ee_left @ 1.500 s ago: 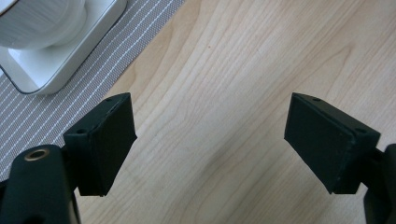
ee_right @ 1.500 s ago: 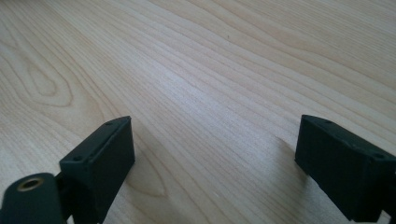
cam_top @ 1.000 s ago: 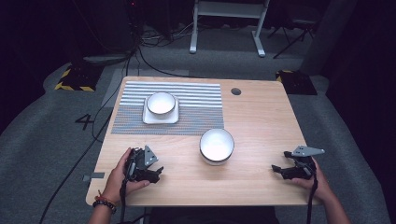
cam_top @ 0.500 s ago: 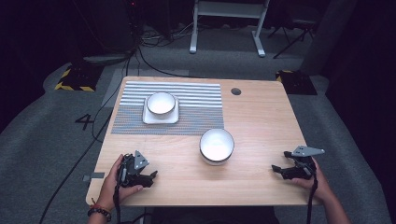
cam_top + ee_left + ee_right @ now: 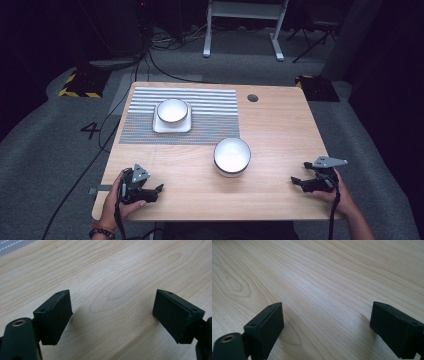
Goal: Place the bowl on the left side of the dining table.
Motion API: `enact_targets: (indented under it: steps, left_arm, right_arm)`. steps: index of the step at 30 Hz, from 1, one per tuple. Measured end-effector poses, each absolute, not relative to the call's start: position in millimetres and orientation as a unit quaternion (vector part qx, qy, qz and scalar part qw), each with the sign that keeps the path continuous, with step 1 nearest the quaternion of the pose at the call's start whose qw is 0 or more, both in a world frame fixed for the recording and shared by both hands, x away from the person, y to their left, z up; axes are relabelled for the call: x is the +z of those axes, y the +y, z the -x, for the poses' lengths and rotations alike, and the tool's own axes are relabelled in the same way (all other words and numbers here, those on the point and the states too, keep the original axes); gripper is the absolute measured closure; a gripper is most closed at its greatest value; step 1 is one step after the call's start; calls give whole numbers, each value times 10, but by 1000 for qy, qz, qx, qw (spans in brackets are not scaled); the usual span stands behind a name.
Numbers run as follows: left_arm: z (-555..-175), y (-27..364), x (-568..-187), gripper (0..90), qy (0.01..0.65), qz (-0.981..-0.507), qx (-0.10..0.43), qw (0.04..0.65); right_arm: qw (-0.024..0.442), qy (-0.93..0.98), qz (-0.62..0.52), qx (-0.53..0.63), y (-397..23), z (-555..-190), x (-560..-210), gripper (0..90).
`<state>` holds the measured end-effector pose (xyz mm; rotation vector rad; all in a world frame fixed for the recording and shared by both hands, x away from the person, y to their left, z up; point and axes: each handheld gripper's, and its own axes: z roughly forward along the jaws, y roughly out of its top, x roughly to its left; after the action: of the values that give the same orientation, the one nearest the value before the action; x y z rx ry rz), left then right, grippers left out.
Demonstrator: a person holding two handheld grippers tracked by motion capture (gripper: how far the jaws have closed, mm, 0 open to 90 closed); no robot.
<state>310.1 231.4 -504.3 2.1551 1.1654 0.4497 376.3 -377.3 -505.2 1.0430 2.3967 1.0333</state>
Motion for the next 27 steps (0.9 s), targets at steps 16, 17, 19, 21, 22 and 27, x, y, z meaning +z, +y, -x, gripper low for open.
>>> enact_targets:
  steps: [16, 17, 19, 21, 22, 27]
  left_arm:
    - [-3058, 2412, -5063, 151, 467, -805, 171, 323]
    - [-3058, 2411, -5064, 151, 467, -805, 171, 324]
    - [-3058, 2412, -5063, 151, 467, -805, 170, 323]
    - [-3058, 2412, -5063, 151, 467, -805, 171, 324]
    - [-3058, 2411, -5064, 151, 467, -805, 171, 324]
    - [-3058, 2411, -5065, 151, 466, -805, 172, 324]
  right_arm:
    - [164, 841, -366, 363, -3773, -3763, -5052, 120]
    - [164, 841, -366, 363, -3773, -3763, -5052, 120]
    - [164, 841, -366, 363, -3774, -3763, -5052, 120]
    - [165, 841, -366, 363, -3774, -3763, -5052, 120]
    - [164, 841, -366, 363, -3774, -3763, -5052, 120]
    - [165, 841, -365, 362, -3774, -3763, -5052, 119]
